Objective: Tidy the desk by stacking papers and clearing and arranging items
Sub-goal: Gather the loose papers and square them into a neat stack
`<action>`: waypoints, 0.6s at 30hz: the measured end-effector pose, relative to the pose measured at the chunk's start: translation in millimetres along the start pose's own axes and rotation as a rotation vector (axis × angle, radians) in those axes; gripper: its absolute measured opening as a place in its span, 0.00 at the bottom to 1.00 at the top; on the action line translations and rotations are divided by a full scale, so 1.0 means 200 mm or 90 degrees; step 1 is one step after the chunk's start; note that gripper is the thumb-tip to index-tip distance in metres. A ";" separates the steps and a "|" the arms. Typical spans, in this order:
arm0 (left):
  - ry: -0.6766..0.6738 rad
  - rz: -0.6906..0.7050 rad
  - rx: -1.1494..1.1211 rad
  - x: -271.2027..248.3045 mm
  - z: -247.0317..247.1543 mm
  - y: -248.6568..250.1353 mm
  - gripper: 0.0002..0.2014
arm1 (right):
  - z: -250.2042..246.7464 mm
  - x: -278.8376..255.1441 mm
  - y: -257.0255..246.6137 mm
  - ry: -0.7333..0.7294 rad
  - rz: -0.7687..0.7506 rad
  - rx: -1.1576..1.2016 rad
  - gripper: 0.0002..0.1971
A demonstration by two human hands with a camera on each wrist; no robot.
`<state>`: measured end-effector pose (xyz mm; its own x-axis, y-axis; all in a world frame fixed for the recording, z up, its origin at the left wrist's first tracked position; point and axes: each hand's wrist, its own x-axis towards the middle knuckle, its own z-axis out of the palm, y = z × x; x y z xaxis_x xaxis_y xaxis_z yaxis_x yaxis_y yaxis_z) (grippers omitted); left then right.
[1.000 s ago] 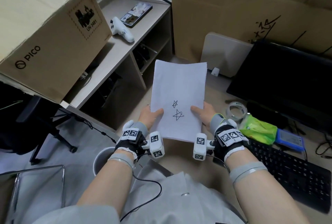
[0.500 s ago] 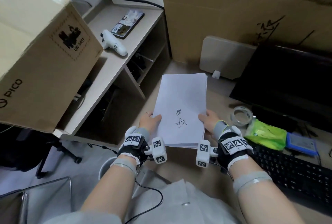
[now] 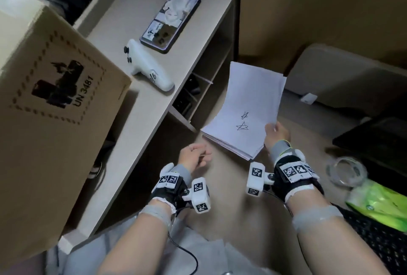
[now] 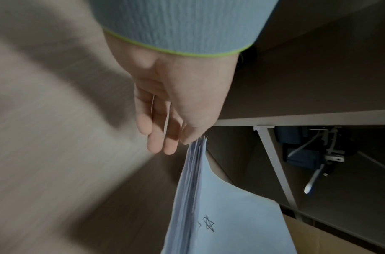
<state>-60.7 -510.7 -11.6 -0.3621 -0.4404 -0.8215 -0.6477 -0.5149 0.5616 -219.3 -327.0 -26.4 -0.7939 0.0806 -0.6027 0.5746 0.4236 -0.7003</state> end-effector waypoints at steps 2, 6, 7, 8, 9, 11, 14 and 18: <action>-0.004 -0.013 0.010 0.05 -0.01 0.01 0.02 | 0.07 0.05 -0.04 0.000 0.002 -0.008 0.14; -0.017 -0.048 0.011 0.14 -0.03 0.01 0.03 | 0.27 0.14 -0.10 -0.050 0.015 -0.008 0.12; -0.020 -0.051 0.006 0.16 -0.04 0.02 0.03 | 0.32 0.16 -0.12 -0.064 0.016 0.005 0.11; -0.019 -0.050 0.006 0.17 -0.05 0.02 0.04 | 0.38 0.18 -0.13 -0.071 0.012 0.017 0.10; -0.020 -0.044 0.005 0.18 -0.04 0.03 0.05 | 0.42 0.18 -0.15 -0.082 0.007 0.020 0.11; -0.015 -0.029 -0.019 0.18 -0.05 0.04 0.06 | 0.52 0.21 -0.19 -0.120 -0.003 0.013 0.14; -0.012 -0.017 -0.056 0.18 -0.07 0.06 0.11 | 0.69 0.26 -0.27 -0.184 0.008 -0.031 0.22; -0.029 -0.005 -0.077 0.15 -0.06 0.07 0.18 | 0.85 0.29 -0.35 -0.256 0.020 -0.095 0.24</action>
<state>-71.9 -540.6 -27.0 -0.3892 -0.4037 -0.8280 -0.5665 -0.6039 0.5607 -271.0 -506.0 -77.9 -0.6192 -0.2503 -0.7443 0.5385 0.5544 -0.6345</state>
